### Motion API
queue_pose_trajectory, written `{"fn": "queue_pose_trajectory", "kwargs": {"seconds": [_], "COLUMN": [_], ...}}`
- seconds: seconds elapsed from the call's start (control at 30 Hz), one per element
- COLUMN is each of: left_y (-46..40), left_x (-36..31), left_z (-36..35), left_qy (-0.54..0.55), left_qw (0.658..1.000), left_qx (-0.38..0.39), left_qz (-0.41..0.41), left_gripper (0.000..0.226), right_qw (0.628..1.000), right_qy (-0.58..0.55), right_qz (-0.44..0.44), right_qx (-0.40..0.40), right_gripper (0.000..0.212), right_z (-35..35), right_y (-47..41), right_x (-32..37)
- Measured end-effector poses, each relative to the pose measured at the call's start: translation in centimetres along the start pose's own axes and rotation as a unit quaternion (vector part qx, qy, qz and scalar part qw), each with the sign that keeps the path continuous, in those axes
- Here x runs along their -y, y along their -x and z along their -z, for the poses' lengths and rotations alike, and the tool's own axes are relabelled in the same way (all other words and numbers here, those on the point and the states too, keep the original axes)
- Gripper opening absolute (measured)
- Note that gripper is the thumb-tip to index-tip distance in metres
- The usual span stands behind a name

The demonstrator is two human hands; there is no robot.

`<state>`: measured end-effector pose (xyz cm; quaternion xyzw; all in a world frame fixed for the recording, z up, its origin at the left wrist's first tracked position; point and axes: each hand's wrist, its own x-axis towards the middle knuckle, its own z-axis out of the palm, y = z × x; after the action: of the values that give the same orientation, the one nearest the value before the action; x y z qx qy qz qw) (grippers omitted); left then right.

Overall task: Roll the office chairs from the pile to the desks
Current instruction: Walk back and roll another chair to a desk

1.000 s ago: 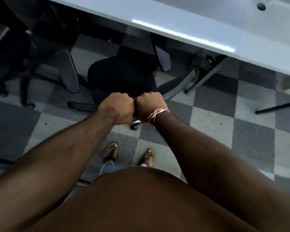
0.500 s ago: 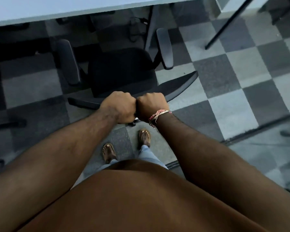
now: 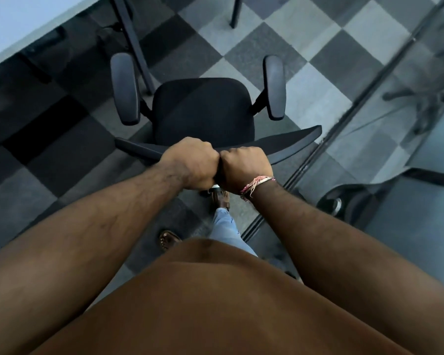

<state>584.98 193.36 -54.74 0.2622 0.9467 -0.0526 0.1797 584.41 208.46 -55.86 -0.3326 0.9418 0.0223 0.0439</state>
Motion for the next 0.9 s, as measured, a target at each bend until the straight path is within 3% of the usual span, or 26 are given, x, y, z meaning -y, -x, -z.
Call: {"fn": "queue_pose_trajectory", "kwargs": {"seconds": [0.47, 0.7, 0.9], "left_y": [-6.4, -10.7, -16.0], "left_x": [-0.6, 0.8, 1.0], "left_z": [1.7, 3.4, 5.5], "left_qy": [-0.077, -0.084, -0.047], "left_qw": [0.988, 0.984, 0.991], "left_qx": [-0.002, -0.005, -0.018], "left_qz": [-0.137, -0.156, -0.122], "left_gripper": [0.028, 0.026, 0.021], "right_qw": [0.987, 0.981, 0.977], "right_qy": [0.002, 0.002, 0.018], "right_qz": [-0.134, -0.161, -0.191], "right_qx": [-0.085, -0.105, -0.098], "right_gripper": [0.029, 0.025, 0.024], "right_z": [-1.9, -2.0, -2.4], "right_y": [1.8, -0.3, -3.0], "right_x": [-3.8, -6.6, -11.8]}}
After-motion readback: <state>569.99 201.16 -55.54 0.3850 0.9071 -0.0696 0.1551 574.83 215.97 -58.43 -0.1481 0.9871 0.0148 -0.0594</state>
